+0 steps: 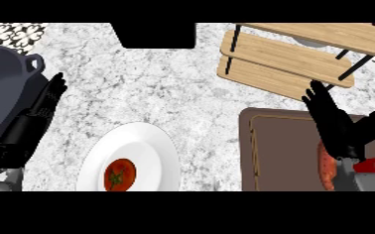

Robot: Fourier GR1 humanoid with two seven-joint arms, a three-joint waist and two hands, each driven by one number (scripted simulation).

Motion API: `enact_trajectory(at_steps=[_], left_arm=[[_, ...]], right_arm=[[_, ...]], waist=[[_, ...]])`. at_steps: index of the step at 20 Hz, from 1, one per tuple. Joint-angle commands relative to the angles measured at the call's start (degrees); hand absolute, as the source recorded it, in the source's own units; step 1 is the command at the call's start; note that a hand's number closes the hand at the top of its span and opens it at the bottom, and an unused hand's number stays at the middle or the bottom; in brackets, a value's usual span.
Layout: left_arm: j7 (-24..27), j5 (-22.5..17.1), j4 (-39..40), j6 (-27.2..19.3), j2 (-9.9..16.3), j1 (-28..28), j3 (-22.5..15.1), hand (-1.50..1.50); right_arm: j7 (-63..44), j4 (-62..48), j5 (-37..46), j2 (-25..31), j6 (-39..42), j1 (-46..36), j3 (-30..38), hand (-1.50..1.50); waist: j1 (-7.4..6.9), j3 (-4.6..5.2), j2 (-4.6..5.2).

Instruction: Pick the sweet potato from the tray and place it in the tiered shelf

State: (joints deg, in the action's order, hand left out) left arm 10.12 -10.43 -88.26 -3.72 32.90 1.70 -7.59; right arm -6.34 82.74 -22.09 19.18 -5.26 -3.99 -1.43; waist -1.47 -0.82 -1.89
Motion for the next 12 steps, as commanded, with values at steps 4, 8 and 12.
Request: enact_trajectory(at_steps=[4, 8, 12], left_arm=[[-6.4, -3.4, 4.0, -3.1, -2.4, -3.1, 3.7, 0.00], [-7.6, -5.2, 6.2, -3.5, -3.4, -6.4, 4.5, 0.00], [-10.9, -7.2, 6.8, -1.9, -3.3, -4.6, 4.9, 0.00]], right_arm=[[2.0, 3.8, 10.6, 2.7, -13.6, -4.8, 3.3, 1.50], [-1.4, -5.6, 24.0, 10.7, -30.0, 2.9, 10.1, 1.50], [-5.1, 0.0, 36.4, 1.1, -46.7, 1.9, 1.8, -1.50]], waist=[[1.14, 0.96, 1.72], [3.81, 2.04, 2.97], [1.40, 1.21, 1.89]])
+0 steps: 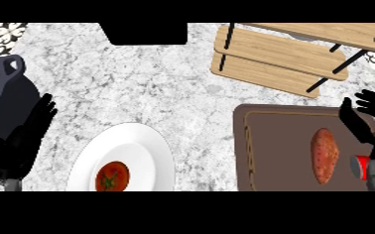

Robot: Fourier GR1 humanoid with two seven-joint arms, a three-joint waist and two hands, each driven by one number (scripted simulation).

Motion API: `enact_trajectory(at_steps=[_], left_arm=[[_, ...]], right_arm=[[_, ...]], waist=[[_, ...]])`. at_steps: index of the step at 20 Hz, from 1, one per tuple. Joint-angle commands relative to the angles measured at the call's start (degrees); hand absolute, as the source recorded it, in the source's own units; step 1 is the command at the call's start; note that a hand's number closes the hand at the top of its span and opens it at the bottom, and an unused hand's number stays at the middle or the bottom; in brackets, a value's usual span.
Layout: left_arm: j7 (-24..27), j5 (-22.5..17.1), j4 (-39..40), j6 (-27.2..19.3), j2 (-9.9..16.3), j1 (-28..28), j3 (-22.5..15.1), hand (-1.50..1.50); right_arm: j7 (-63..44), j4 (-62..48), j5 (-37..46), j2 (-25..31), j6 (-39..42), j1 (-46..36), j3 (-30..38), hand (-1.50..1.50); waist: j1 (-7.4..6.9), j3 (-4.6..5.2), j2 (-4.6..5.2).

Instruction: Pick the sweet potato from the tray and place it in the tiered shelf

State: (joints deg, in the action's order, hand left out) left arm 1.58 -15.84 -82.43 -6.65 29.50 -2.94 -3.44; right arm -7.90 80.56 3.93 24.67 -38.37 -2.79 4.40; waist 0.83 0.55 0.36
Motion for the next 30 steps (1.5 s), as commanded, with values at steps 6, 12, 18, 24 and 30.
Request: enact_trajectory(at_steps=[6, 12, 18, 24, 30], left_arm=[[-4.4, 0.1, 3.2, -1.7, -2.4, 3.1, -0.3, 0.00], [-3.2, -0.5, 1.5, -0.5, -1.5, 0.0, 0.3, 0.00], [-3.8, -1.0, 1.5, 0.8, -1.0, 1.3, 0.4, 0.00], [-4.6, -1.4, 2.5, 0.3, -1.4, 2.9, 1.3, 0.00], [-5.6, -1.3, 1.8, 1.2, -0.9, 2.4, 1.3, 0.00]], right_arm=[[-23.6, 5.0, 31.5, -8.3, -18.6, 3.4, -14.1, -1.50], [-40.6, 4.5, 43.0, -2.8, -3.2, 4.9, -10.9, -1.50], [-56.1, 9.8, 44.0, 0.2, 21.2, 2.8, -16.3, -1.50], [-69.2, 16.6, 41.2, 0.7, 40.9, -0.4, -20.5, -1.50], [-75.8, 18.4, 38.2, 1.0, 52.2, -3.2, -20.1, -1.50]], waist=[[0.02, -0.10, -0.42], [-0.63, 0.39, -0.61], [-1.25, 0.23, -0.51], [-0.75, -0.03, -0.58], [-1.04, -0.31, -0.50]])
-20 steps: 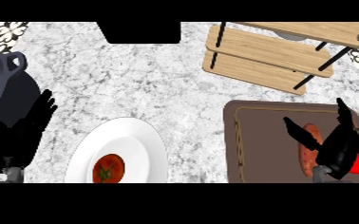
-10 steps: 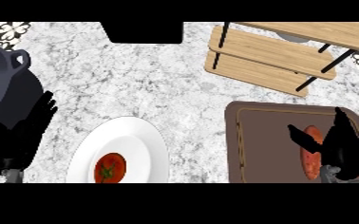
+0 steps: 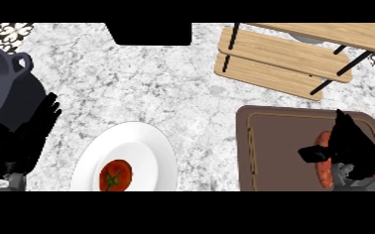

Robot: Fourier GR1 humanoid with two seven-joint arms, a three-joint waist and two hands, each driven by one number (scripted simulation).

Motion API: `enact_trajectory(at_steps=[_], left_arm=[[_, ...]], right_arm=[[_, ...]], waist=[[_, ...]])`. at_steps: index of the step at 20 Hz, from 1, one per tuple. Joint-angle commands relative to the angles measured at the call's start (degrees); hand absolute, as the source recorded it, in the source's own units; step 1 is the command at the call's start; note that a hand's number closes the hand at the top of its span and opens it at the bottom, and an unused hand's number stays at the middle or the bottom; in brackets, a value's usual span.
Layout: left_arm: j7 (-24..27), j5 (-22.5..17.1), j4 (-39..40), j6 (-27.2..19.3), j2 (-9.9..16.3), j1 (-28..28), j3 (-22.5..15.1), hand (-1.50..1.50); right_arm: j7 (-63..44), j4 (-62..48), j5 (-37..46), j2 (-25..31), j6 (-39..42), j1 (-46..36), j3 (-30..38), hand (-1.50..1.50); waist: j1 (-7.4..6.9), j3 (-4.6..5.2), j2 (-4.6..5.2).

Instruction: Pick the sweet potato from the tray and place it in the tiered shelf

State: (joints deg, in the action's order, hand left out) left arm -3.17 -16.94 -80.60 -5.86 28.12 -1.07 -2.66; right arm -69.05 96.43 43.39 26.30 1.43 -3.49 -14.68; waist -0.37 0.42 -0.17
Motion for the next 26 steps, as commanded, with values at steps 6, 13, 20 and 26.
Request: enact_trajectory(at_steps=[6, 13, 20, 26], left_arm=[[0.2, 0.0, 0.9, 0.2, -1.0, 0.0, 0.9, 0.00], [-0.6, 2.0, -3.2, -1.2, -2.1, -2.2, -0.4, 0.00], [-2.6, 0.6, -2.4, 1.7, -1.2, -0.1, 2.2, 0.00], [0.3, 2.9, -2.2, 2.0, -2.7, -2.6, 2.1, 0.00]], right_arm=[[-15.4, 6.3, -4.4, 1.1, 17.7, -1.9, 2.1, -1.50], [-11.8, 2.2, -1.9, -0.2, 15.0, 1.1, 4.5, -1.50], [-5.9, 2.1, 1.3, -1.3, 13.9, 5.2, 5.3, -1.50], [-3.8, -2.3, 4.4, -4.5, 13.8, 3.4, 6.7, -1.50]], waist=[[0.62, -0.24, 0.05], [0.11, -0.40, 0.03], [0.41, -0.41, 0.09], [0.14, -0.41, 0.15]])
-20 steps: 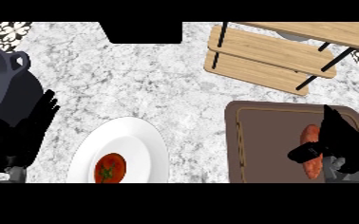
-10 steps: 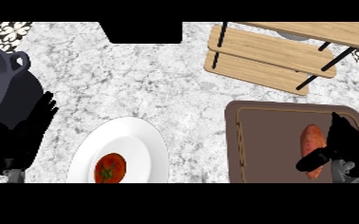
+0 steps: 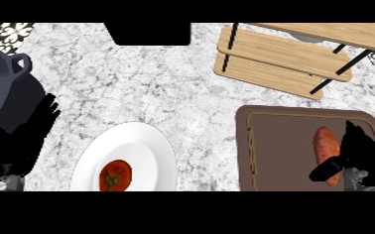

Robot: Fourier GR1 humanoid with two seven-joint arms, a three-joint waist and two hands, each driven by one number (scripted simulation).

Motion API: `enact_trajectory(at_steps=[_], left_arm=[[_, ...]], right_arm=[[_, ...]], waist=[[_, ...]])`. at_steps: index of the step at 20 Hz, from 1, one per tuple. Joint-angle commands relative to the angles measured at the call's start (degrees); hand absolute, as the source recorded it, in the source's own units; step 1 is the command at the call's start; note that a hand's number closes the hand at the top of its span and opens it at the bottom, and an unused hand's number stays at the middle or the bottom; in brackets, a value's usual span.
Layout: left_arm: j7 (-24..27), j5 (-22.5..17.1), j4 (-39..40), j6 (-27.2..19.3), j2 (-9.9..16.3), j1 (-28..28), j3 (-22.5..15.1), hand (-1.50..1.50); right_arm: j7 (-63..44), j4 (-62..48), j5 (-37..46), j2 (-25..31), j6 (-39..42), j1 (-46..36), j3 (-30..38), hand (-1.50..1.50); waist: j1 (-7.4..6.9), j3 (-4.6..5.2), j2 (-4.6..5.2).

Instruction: Pick the sweet potato from the tray and place it in the tiered shelf

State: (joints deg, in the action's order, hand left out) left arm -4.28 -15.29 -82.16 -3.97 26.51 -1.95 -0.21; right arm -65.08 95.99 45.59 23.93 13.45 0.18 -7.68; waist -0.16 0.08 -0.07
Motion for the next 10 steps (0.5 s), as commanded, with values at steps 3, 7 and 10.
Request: enact_trajectory(at_steps=[3, 7, 10], left_arm=[[-1.9, 0.9, 1.4, 0.1, -0.7, 3.0, 1.0, 0.00], [0.0, 1.3, -1.5, 0.6, -0.9, -2.1, 2.0, 0.00], [-0.5, 2.7, 1.6, 0.2, -3.3, 2.0, 0.9, 0.00]], right_arm=[[-5.7, -3.7, 2.1, -3.6, 1.4, -0.1, 1.6, -1.50], [-3.9, -5.0, 1.6, -4.8, 1.7, -1.3, 4.8, 1.50], [-1.6, -5.3, 3.6, -4.8, 2.7, -0.3, 4.0, 1.50]], waist=[[0.18, -0.08, 0.10], [-0.28, -0.09, 0.00], [0.18, -0.07, 0.06]])
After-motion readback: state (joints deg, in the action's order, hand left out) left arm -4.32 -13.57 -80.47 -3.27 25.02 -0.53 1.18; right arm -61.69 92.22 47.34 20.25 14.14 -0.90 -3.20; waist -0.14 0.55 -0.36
